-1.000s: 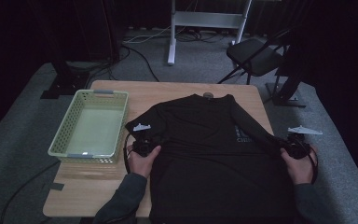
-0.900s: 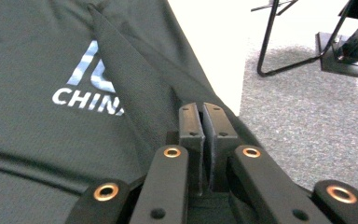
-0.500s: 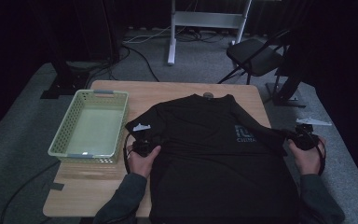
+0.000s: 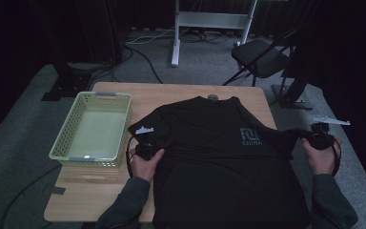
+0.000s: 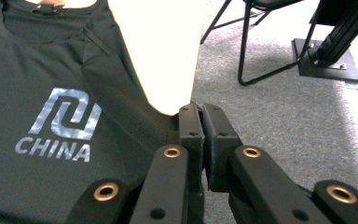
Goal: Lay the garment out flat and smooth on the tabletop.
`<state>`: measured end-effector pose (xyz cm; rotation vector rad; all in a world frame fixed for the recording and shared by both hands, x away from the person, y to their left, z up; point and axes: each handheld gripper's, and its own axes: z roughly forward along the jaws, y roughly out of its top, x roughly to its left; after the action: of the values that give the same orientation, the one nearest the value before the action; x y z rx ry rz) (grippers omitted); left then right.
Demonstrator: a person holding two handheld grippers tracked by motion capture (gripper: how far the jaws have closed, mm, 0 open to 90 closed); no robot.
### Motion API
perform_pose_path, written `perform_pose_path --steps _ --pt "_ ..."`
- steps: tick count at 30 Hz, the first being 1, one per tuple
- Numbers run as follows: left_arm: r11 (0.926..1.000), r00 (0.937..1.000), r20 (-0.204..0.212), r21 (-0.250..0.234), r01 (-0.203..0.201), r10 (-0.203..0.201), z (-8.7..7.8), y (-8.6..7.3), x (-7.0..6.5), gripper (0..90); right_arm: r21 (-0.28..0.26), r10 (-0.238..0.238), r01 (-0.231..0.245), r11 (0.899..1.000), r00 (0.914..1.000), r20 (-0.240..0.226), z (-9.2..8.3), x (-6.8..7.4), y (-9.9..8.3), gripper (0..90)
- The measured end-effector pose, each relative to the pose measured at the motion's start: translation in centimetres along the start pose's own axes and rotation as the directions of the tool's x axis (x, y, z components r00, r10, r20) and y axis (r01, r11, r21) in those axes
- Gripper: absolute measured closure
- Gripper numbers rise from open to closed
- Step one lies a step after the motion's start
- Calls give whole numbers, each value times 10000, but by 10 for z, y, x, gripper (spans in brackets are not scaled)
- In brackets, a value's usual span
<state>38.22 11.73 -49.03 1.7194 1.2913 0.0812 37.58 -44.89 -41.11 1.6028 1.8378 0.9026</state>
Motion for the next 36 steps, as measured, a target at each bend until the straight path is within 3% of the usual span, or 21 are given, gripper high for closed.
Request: perform_pose_path --steps 13,19,20,22,25,31,33,36 --pt "10000 10000 27 -9 37 -37 0 0 0 470 -24 25 -23 10000 9974 715 -4 -20 23 870" --pt "10000 10000 47 -12 45 -45 0 0 0 470 -238 255 -231 9995 9941 1052 -5 -26 34 870" --pt "10000 10000 50 -11 46 -46 0 0 0 470 -307 326 -293 9991 9929 1141 -5 -26 35 863" --pt "10000 10000 74 -28 55 -54 0 -1 0 470 -503 515 -450 9977 9893 1367 -5 -25 35 756" --pt "10000 10000 68 -20 47 -46 0 -1 0 469 -662 385 -310 9973 9926 1154 -6 -19 31 681" --pt "10000 10000 57 4 36 -36 0 -1 0 468 -159 -334 340 9993 9987 380 4 3 12 618" --pt "10000 10000 63 3 46 -46 0 -1 0 468 -4 -175 175 9998 9998 -73 12 7 4 615" --pt "10000 9999 84 -31 74 -74 0 -1 0 468 424 -135 150 9990 9992 -368 29 13 -7 609"
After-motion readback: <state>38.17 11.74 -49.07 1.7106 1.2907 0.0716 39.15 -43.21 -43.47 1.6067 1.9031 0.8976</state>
